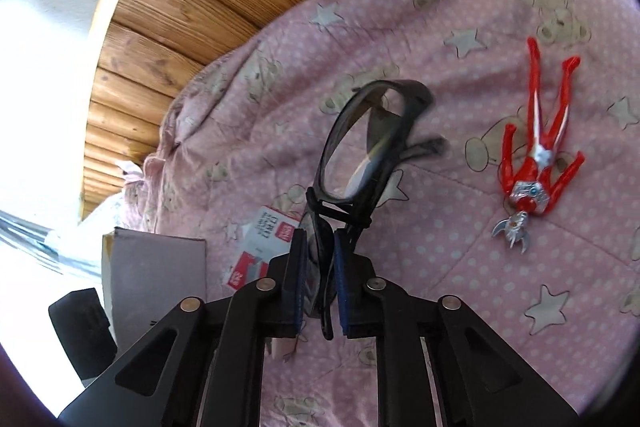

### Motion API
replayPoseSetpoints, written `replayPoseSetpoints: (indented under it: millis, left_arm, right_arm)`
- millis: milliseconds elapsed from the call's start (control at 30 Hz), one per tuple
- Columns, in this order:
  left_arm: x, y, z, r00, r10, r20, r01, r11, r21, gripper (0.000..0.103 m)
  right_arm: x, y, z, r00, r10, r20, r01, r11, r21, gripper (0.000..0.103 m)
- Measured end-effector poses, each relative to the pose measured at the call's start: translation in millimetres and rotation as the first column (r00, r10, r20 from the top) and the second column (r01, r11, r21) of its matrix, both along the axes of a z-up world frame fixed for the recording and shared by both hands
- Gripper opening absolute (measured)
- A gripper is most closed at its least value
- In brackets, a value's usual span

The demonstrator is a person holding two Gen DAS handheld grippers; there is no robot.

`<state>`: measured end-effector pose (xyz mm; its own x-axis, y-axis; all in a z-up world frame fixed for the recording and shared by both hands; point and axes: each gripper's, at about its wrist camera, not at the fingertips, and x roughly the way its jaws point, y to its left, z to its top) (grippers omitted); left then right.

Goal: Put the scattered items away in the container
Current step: 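Grasp the clear glass tube with the left gripper while the right grasps the black glasses, then lift and carry the glass tube and glasses over the white box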

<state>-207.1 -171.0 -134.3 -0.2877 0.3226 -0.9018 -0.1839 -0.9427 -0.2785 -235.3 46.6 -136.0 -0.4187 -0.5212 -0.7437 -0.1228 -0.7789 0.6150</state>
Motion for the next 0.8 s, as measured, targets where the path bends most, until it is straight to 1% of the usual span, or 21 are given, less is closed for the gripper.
replayPoseSetpoints:
  millis: [67, 400, 800]
  left_arm:
    - [1.3, -1.8, 7.0, 1.000, 0.010, -0.006, -0.010, 1.000, 0.013, 0.020]
    - [13.7, -7.3, 28.5, 0.999, 0.038, -0.019, -0.037, 0.998, 0.046, 0.020]
    - [32.2, -10.3, 66.9, 0.998, 0.025, -0.065, -0.019, 0.995, 0.096, 0.020]
  right_arm:
    - [4.6, 1.4, 5.3, 1.000, 0.000, -0.004, 0.000, 1.000, 0.005, 0.010]
    - [28.4, -2.1, 22.4, 1.000, 0.015, -0.003, -0.015, 1.000, 0.025, 0.010]
    - [58.1, -8.9, 53.0, 0.998, 0.048, -0.028, -0.047, 0.997, 0.054, 0.010]
